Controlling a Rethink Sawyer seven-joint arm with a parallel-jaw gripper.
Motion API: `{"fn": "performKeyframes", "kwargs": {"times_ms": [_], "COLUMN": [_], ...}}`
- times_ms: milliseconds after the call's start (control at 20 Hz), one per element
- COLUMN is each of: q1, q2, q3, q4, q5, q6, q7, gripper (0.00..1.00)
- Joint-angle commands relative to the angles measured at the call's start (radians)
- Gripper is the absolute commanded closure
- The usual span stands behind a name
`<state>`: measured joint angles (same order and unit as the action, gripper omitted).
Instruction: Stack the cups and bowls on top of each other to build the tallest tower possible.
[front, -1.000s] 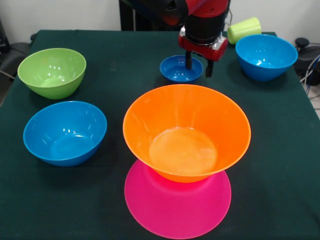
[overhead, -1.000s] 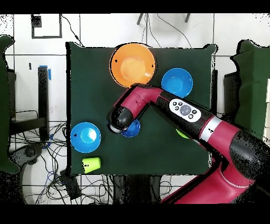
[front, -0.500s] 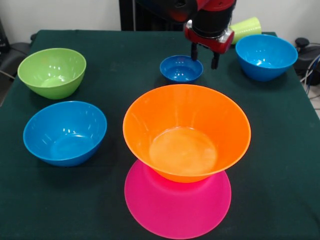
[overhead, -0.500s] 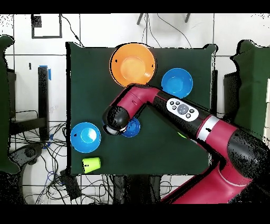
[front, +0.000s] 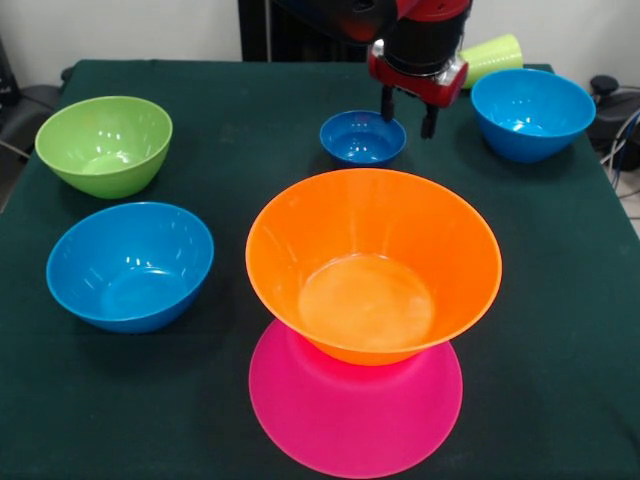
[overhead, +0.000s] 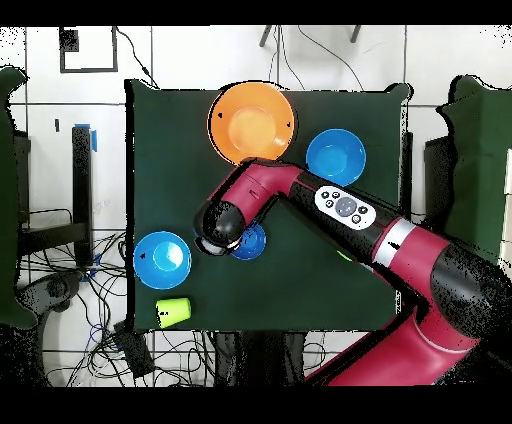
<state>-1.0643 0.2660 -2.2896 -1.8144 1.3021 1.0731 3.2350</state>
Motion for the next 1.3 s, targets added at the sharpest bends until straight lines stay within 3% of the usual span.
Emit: {"fn": "performKeyframes", "kwargs": {"times_ms": [50,900,1300], "q1": [0.047,0.041,0.026], "q2": [-0.014,-0.002,0.027], "q3": [-0.133,-0.149,-0.177], "q4": [-0.012,0.011,0.029], "q5": [-0.088,-0.101,-0.148], "q6": [0.059,0.046,0.003], "q7": [0.076,0.035,0.023], "gripper": [0.00,0.00,0.00]}}
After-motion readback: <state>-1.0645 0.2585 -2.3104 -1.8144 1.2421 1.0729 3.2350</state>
